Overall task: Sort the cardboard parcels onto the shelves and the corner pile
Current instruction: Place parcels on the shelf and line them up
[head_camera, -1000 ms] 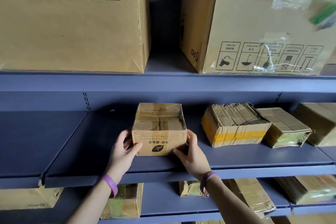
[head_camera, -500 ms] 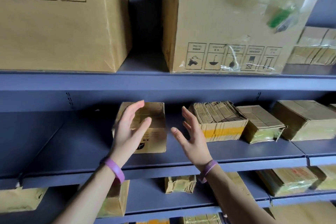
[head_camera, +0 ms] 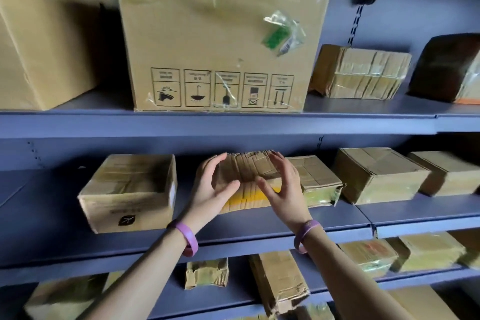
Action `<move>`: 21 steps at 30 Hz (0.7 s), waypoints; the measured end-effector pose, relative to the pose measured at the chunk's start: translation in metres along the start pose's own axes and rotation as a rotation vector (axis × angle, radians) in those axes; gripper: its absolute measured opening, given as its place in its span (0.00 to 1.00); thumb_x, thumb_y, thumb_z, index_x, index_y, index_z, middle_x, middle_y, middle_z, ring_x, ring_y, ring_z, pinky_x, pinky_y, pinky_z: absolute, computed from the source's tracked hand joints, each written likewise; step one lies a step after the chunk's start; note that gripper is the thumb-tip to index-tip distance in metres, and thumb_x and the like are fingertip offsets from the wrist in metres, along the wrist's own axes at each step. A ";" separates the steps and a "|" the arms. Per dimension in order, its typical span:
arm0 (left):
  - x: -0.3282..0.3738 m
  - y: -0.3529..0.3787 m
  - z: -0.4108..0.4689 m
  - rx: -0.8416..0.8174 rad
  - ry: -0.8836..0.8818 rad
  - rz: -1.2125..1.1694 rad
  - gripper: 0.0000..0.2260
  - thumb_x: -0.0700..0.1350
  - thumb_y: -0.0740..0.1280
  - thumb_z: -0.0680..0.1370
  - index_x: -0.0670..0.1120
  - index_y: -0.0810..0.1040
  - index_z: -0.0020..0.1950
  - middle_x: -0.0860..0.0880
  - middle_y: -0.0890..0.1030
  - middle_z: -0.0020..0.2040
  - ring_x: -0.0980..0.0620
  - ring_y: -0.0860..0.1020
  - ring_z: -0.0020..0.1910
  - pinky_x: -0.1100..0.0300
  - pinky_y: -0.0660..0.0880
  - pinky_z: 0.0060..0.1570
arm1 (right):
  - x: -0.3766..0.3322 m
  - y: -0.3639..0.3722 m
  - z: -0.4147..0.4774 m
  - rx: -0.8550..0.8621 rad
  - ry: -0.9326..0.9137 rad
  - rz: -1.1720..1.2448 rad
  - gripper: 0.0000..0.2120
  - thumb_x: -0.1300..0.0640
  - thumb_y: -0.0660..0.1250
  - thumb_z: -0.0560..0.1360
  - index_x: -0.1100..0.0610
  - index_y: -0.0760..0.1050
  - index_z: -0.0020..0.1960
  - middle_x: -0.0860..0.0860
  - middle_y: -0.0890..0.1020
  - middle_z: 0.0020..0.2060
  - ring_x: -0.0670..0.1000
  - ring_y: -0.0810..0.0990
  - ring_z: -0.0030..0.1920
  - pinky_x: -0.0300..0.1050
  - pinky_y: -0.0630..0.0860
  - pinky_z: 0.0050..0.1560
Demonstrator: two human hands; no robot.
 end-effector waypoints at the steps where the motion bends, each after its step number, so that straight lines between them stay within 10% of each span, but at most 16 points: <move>1: -0.004 0.008 0.001 0.020 -0.010 0.030 0.32 0.55 0.72 0.70 0.53 0.67 0.73 0.54 0.64 0.73 0.65 0.62 0.71 0.76 0.57 0.67 | 0.009 -0.002 0.000 -0.004 0.012 -0.026 0.33 0.37 0.63 0.73 0.55 0.68 0.72 0.51 0.70 0.71 0.53 0.65 0.73 0.51 0.62 0.74; 9: -0.045 0.037 0.003 0.106 -0.354 0.023 0.46 0.44 0.74 0.75 0.53 0.45 0.81 0.50 0.57 0.79 0.50 0.60 0.77 0.57 0.56 0.74 | 0.052 -0.004 0.004 -0.137 0.121 -0.023 0.32 0.53 0.75 0.73 0.62 0.67 0.71 0.57 0.74 0.67 0.60 0.72 0.68 0.57 0.69 0.67; 13: -0.049 0.043 0.000 0.174 -0.397 0.039 0.38 0.41 0.71 0.78 0.49 0.52 0.81 0.48 0.65 0.77 0.48 0.65 0.74 0.61 0.59 0.69 | 0.058 -0.008 0.009 -0.156 0.098 -0.023 0.20 0.53 0.74 0.74 0.55 0.76 0.64 0.53 0.81 0.56 0.57 0.79 0.57 0.47 0.75 0.56; 17: -0.043 0.037 -0.004 0.294 -0.393 0.072 0.28 0.44 0.70 0.79 0.48 0.64 0.77 0.49 0.73 0.71 0.48 0.71 0.70 0.56 0.67 0.67 | 0.053 -0.021 0.011 -0.105 0.078 0.040 0.13 0.64 0.72 0.74 0.58 0.79 0.58 0.38 0.76 0.35 0.33 0.78 0.38 0.23 0.66 0.36; 21: -0.026 0.026 -0.010 0.338 -0.318 0.001 0.18 0.46 0.68 0.79 0.44 0.75 0.68 0.47 0.80 0.62 0.49 0.77 0.62 0.52 0.74 0.61 | 0.048 -0.031 0.014 0.001 0.060 0.115 0.19 0.65 0.73 0.73 0.57 0.76 0.63 0.45 0.79 0.43 0.51 0.80 0.45 0.35 0.71 0.43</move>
Point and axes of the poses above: each hand's wrist, its own z-axis towards the middle knuckle, its own y-axis out of the palm, x = y × z, the point moved 1 cm from there along z, towards the middle knuckle
